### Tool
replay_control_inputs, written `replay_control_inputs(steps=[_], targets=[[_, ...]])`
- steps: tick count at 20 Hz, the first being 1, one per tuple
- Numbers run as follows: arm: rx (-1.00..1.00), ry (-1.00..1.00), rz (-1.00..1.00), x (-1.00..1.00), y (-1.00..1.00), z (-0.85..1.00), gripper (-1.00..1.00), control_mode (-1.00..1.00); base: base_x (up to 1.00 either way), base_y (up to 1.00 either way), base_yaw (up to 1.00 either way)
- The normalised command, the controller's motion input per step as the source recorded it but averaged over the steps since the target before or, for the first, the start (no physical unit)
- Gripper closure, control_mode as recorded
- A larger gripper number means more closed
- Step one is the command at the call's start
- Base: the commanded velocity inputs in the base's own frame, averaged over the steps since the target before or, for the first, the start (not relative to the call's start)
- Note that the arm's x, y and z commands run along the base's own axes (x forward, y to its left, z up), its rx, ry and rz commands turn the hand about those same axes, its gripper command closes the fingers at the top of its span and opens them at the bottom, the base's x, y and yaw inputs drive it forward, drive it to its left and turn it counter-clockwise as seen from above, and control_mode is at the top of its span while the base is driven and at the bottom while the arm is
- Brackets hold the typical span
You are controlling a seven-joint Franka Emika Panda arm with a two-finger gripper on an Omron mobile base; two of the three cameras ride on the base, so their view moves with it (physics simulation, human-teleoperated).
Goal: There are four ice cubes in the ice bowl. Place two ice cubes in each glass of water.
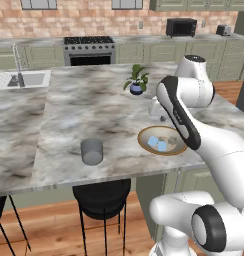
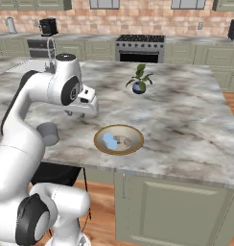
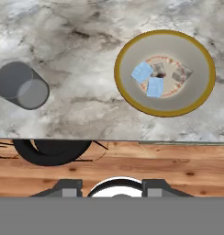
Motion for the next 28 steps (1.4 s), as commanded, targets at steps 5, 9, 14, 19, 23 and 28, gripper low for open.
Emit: replay_control_inputs(steps=[5, 9, 14, 19, 23, 28], targets=[[0.00, 0.01, 0.00, -0.14, 0.00, -0.05, -1.00, -1.00, 0.00, 0.00, 0.00], [0.06, 0.09, 0.00, -0.10, -0.36, -0.30, -1.00, -1.00, 0.00, 0.00, 0.00], [0.04, 0.01, 0.00, 0.00, -0.48, -0.23, -1.00, -1.00, 0.00, 0.00, 0.00], [0.00, 0.07, -0.02, 0.08, -0.34, -0.16, -1.00, -1.00, 0.00, 0.00, 0.00], [-0.03, 0.10, 0.00, 0.29, -0.03, -0.15, -1.00, -1.00, 0.00, 0.00, 0.00], [-0.04, 0.17, -0.04, 0.31, 0.00, -0.23, -1.00, -1.00, 0.00, 0.00, 0.00]])
